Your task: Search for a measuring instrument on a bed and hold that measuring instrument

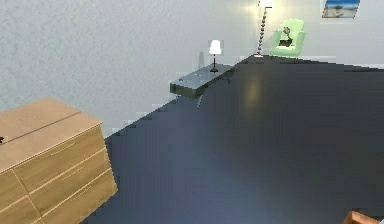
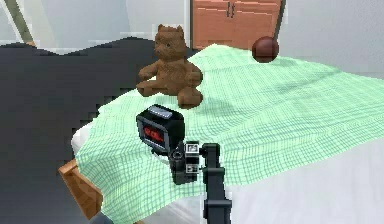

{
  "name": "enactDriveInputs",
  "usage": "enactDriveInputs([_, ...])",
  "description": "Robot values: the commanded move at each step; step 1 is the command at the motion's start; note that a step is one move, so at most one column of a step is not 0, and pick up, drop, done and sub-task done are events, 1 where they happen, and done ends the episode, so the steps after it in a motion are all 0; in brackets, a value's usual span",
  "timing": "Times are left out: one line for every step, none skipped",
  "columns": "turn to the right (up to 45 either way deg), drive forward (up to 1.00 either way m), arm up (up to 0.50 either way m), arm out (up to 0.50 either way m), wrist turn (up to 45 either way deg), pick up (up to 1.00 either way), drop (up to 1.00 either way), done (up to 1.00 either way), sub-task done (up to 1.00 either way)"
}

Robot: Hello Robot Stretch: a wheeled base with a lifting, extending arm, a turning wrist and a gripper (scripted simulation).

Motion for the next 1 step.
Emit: enactDriveInputs([0.0,0.0,0.0,0.0,0.0,0.0,0.0,1.0,0.0])
